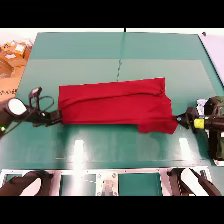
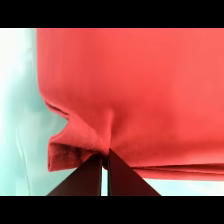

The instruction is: Fold the shirts.

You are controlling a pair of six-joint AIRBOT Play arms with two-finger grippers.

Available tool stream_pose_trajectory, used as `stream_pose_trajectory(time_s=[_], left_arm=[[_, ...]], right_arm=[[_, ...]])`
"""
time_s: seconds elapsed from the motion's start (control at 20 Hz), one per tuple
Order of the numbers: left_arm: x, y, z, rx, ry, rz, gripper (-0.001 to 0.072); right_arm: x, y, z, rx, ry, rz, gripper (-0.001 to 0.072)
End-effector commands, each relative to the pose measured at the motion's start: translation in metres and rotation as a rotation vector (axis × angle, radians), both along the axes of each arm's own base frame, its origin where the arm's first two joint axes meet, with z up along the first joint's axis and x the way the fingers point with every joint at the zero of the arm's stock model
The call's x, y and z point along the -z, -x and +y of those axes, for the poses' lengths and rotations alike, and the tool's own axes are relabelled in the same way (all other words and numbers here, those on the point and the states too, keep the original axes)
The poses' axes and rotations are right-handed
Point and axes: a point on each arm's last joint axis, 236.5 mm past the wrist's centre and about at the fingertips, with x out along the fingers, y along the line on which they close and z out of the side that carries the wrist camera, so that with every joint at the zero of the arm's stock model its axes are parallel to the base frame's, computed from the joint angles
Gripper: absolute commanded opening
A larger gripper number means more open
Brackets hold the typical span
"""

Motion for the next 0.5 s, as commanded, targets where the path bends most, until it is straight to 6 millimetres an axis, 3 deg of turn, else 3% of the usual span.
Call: stream_pose_trajectory(time_s=[0.0,0.2,0.3,0.45], left_arm=[[-0.044,-0.044,0.005,0.011,-0.024,-0.158,0.0023],[-0.049,-0.095,0.005,-0.002,-0.021,-0.205,0.0023],[-0.035,-0.118,0.004,-0.006,-0.013,-0.190,0.0023],[-0.002,-0.141,0.005,-0.012,-0.015,-0.132,0.0023]], right_arm=[[-0.044,-0.036,-0.002,0.017,-0.012,-0.122,0.0020],[-0.046,-0.103,0.000,0.008,0.003,-0.181,0.0021],[-0.038,-0.140,0.005,-0.014,0.002,-0.195,0.0021],[-0.009,-0.192,0.015,-0.047,0.013,-0.179,0.0021]])
